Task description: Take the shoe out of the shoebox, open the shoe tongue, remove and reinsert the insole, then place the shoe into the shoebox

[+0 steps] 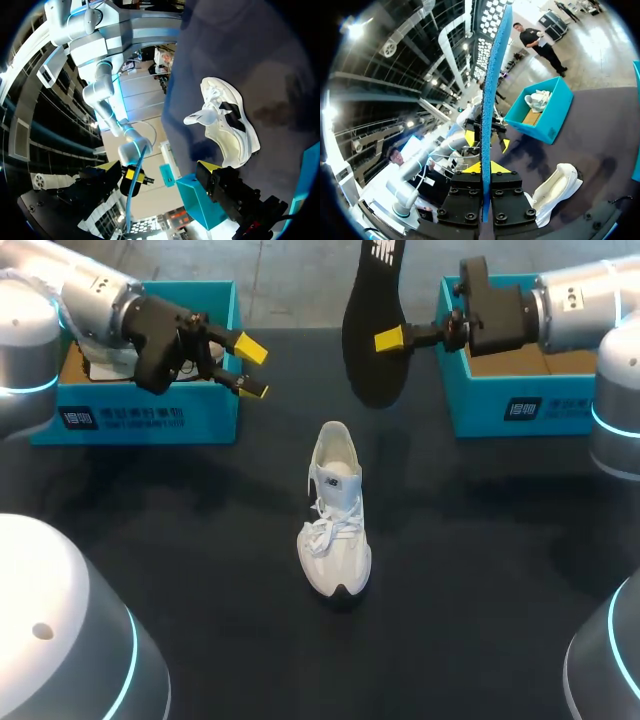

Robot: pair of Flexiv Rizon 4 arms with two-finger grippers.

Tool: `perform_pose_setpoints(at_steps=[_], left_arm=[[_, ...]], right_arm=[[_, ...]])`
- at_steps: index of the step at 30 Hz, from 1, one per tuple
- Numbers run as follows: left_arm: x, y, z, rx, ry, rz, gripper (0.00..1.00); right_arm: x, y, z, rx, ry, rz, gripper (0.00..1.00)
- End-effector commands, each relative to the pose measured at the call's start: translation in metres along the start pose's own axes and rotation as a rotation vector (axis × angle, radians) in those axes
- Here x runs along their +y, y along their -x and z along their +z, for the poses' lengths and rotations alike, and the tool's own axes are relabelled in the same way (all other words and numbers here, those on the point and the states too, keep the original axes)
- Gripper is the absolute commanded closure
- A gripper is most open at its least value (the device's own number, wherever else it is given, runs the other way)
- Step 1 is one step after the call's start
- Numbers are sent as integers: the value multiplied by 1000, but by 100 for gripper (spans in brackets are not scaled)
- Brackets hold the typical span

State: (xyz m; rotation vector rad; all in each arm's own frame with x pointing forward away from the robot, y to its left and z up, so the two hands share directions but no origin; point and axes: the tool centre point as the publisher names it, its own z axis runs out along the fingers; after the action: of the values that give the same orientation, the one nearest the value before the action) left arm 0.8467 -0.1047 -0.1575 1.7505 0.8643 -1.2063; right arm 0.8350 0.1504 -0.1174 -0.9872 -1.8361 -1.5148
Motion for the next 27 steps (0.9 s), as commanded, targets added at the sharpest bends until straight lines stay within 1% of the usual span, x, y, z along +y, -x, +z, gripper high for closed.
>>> perform_pose_setpoints(at_steps=[1, 19, 22, 27], left_arm=[[0, 0, 0, 2, -2, 1, 0], [0, 0, 0, 2, -2, 1, 0], [0, 0, 0, 2, -2, 1, 0], [8, -6, -5, 27, -18, 14, 0]], right_arm=[[1, 0, 1, -1, -2, 1, 100], [1, 0, 1, -1, -2, 1, 100], [9, 9, -3, -7, 9, -38, 100], [22, 18, -3, -14, 25, -94, 100]])
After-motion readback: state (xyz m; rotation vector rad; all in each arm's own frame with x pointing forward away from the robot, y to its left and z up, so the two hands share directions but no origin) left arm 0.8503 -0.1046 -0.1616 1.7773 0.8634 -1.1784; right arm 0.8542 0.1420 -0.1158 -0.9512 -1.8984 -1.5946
